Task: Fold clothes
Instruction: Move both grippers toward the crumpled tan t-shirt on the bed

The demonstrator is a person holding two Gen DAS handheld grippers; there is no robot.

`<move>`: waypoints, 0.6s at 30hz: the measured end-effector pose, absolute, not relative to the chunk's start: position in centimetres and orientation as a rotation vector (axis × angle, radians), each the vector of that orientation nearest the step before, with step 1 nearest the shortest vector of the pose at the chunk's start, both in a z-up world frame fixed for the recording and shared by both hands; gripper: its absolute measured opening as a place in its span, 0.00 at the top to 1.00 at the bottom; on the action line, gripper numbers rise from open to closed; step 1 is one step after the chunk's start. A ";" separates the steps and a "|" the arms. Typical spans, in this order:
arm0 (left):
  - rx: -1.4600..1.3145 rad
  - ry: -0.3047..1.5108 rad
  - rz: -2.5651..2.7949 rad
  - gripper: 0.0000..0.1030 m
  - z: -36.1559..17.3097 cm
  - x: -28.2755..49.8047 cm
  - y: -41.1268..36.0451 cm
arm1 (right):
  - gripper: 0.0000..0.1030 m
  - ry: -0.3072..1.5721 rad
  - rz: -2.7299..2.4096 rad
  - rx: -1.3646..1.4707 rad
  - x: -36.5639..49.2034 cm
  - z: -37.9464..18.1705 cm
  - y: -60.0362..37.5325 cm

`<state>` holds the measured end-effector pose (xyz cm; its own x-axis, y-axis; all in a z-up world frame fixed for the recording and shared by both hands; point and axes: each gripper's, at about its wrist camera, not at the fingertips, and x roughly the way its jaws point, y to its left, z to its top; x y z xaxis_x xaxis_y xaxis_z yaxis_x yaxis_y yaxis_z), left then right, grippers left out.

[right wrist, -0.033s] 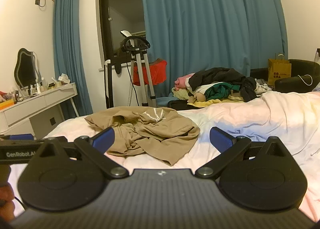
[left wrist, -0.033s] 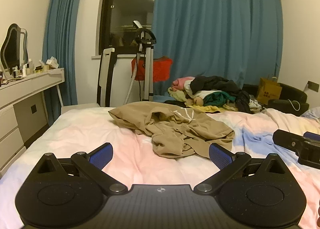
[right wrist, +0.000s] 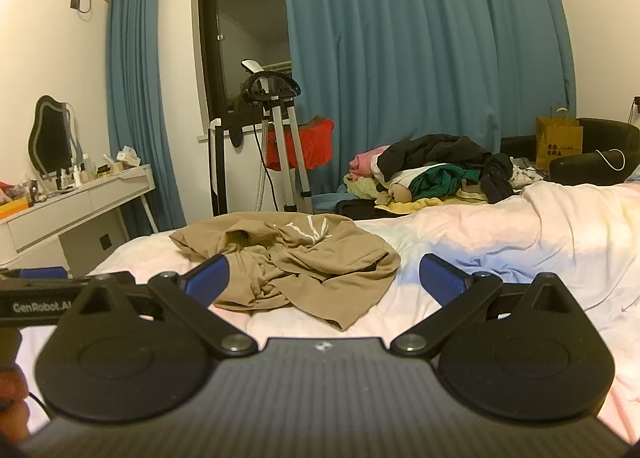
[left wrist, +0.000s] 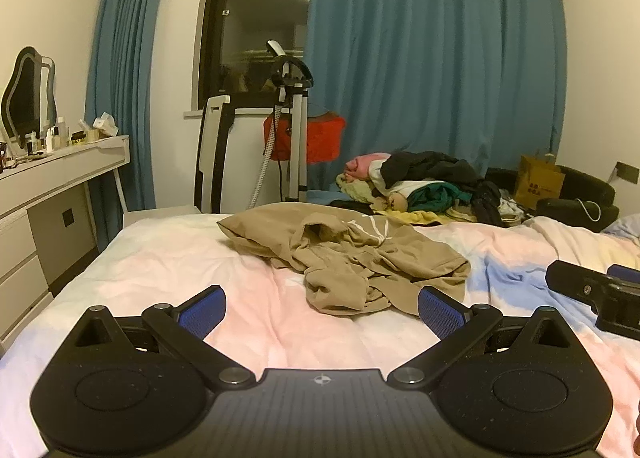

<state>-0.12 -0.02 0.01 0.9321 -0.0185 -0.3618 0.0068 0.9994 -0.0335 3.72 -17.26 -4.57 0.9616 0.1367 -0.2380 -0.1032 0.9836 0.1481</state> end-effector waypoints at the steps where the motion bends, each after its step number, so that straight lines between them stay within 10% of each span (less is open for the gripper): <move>1: -0.026 0.368 -0.015 0.00 0.0 -0.2 0.0 | 0.00 0.249 0.123 0.137 3.7 -4.6 -17.3; 18: -0.015 0.379 -0.019 0.00 0.3 -0.4 -0.3 | 0.00 0.260 0.124 0.136 3.8 -5.2 -17.0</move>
<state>-0.37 -0.25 0.27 0.9289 -0.0210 -0.3697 0.0155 0.9997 -0.0178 3.83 -17.03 -5.18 0.9590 0.1391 -0.2469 -0.1042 0.9833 0.1493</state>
